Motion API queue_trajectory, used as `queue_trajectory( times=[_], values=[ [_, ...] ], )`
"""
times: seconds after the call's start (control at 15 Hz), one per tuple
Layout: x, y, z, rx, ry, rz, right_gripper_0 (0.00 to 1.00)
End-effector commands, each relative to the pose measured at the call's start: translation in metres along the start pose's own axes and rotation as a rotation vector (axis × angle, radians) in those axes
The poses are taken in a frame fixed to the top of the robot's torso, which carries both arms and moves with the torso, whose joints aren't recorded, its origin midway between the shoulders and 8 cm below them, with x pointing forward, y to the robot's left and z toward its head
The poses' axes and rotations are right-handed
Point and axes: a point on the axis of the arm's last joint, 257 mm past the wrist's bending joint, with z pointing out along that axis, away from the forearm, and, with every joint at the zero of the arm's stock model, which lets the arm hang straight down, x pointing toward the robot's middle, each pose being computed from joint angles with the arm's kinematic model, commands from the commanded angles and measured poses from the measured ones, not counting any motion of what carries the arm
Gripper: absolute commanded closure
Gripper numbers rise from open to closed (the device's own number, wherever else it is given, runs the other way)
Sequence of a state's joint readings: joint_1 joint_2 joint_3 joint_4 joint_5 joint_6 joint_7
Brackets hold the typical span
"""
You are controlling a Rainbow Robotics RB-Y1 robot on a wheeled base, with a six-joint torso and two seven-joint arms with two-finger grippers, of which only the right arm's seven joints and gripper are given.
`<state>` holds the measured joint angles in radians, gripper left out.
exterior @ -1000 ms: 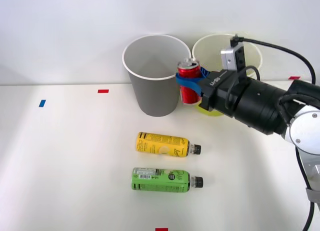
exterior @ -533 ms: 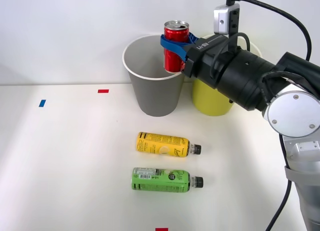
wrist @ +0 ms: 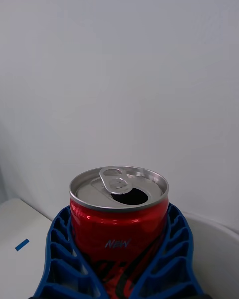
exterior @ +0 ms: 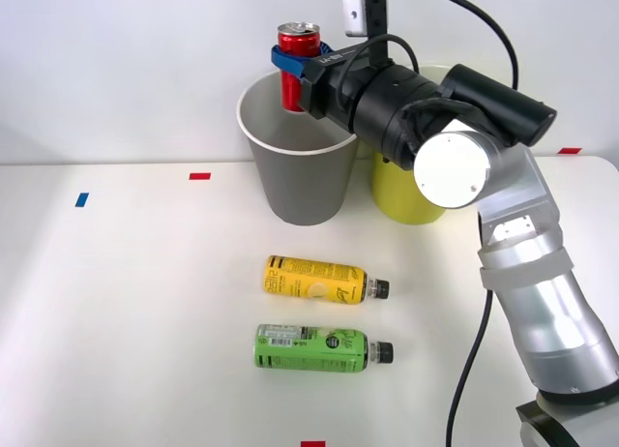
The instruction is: Put cans in the gray bin, plastic bottles in the light green bin
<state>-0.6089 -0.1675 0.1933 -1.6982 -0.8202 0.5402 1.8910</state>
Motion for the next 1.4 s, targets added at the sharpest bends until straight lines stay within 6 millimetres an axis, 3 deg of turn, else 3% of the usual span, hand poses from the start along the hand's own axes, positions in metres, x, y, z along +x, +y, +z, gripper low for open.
queue_trajectory(
  times=[0.07,0.33,0.73,0.8,0.87,0.93,1.4],
  values=[
    [0.003,0.000,0.025,0.004,0.017,-0.034,1.00],
    [0.010,-0.011,0.029,0.023,0.044,-0.074,1.00],
    [0.006,-0.010,0.030,0.027,0.032,-0.078,1.00],
    [0.006,-0.010,0.030,0.026,0.031,-0.077,0.85],
    [0.006,-0.011,0.030,0.027,0.030,-0.076,0.31],
    [0.006,-0.010,0.030,0.027,0.030,-0.075,0.00],
    [0.010,-0.012,0.024,0.023,-0.006,-0.144,0.00]
  ],
)
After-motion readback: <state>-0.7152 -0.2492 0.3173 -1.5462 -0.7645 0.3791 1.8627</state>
